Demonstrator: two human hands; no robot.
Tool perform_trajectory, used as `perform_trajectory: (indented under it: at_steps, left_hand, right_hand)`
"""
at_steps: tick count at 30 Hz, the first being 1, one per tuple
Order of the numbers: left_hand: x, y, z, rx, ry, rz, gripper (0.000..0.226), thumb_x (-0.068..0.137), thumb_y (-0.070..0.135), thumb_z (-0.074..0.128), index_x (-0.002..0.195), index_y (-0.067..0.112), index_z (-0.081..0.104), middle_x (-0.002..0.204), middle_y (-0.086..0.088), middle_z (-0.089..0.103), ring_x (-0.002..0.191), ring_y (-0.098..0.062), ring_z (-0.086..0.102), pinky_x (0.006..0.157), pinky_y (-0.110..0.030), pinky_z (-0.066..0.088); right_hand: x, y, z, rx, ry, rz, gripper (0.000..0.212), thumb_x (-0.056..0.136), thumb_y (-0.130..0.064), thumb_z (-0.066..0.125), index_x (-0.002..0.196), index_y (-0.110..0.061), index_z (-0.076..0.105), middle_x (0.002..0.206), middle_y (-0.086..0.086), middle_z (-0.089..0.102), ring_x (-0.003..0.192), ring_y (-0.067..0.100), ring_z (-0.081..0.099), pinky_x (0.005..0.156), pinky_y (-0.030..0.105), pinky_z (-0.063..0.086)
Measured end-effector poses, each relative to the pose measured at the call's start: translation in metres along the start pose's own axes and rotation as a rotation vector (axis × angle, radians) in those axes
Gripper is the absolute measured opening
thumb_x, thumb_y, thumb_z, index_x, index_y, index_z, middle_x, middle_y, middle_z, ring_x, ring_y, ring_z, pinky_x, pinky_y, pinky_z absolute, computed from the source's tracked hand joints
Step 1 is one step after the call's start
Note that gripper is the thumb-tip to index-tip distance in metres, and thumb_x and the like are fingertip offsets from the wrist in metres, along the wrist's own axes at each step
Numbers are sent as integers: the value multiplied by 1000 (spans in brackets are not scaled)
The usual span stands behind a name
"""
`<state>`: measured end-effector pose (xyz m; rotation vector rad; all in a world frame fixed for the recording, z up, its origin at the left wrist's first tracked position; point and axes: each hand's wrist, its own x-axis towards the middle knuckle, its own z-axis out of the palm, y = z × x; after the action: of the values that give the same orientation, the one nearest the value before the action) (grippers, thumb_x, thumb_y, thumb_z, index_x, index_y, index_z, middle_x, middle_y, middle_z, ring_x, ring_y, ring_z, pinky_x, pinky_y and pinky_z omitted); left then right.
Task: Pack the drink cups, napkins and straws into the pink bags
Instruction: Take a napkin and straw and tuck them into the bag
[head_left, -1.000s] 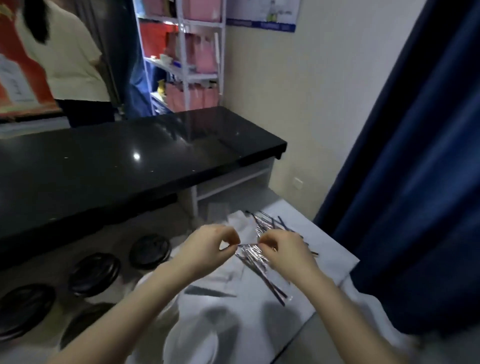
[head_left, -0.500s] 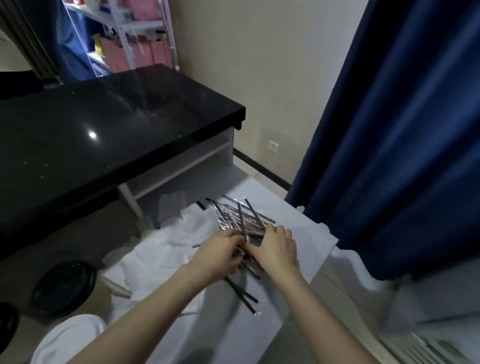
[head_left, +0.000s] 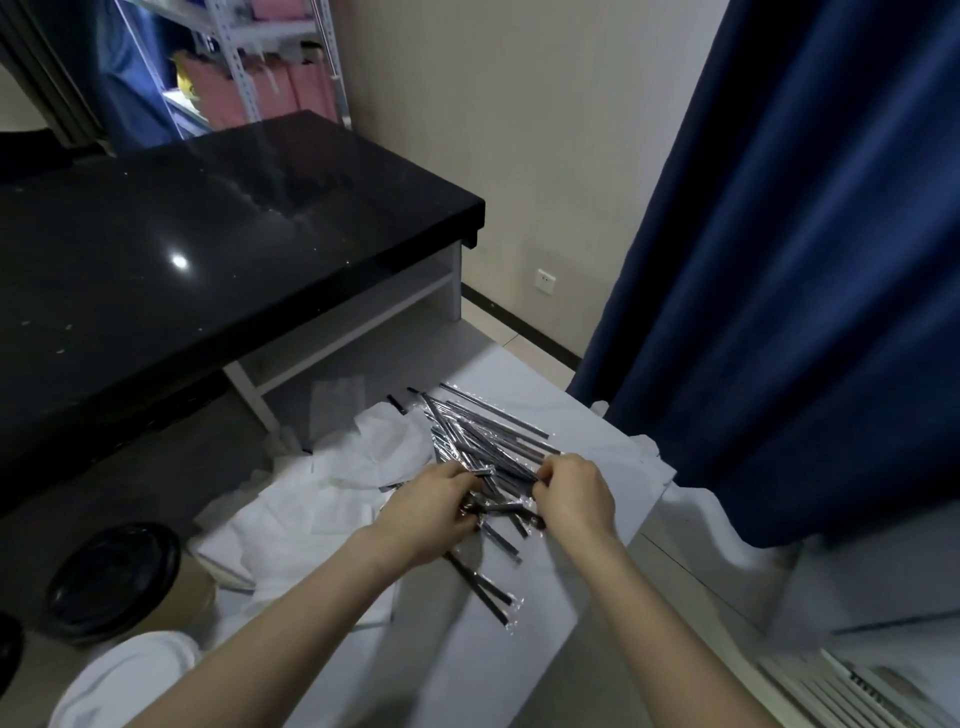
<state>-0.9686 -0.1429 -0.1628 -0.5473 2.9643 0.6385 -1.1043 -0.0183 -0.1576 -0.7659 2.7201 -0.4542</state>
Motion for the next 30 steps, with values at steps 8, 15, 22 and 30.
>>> perform_trajectory:
  at_steps: [8,15,22,30]
  left_hand:
    - [-31,1,-43,-182,424,-99,36,89,32,64,123,21,58,118,4,55,108,-15,55,87,-33,48]
    - [-119,-19,-114,-358,607,-46,58,80,45,72,131,43,45,126,20,42,112,7,44,93,-10,38]
    - [-287,-44,-156,-362,866,-162,14,80,16,77,92,23,72,87,14,69,85,-5,67,76,-24,53]
    - [-542,-66,-158,-143,1215,-604,16,74,23,81,82,29,68,81,16,67,78,-6,66,68,-13,49]
  right_hand:
    - [-18,10,-26,237,159,-73,9,88,-16,65,93,-19,71,88,-2,71,82,17,65,71,29,54]
    - [-73,-49,-65,417,23,-590,22,80,-6,73,85,-27,71,85,-14,68,82,0,65,79,17,54]
    - [-163,-192,-64,428,-13,-1092,27,79,7,69,94,-14,74,90,-8,69,86,2,63,81,14,48]
    - [-341,-351,1,422,-322,-1575,26,80,-9,74,105,-19,72,97,-8,66,92,5,63,84,22,49]
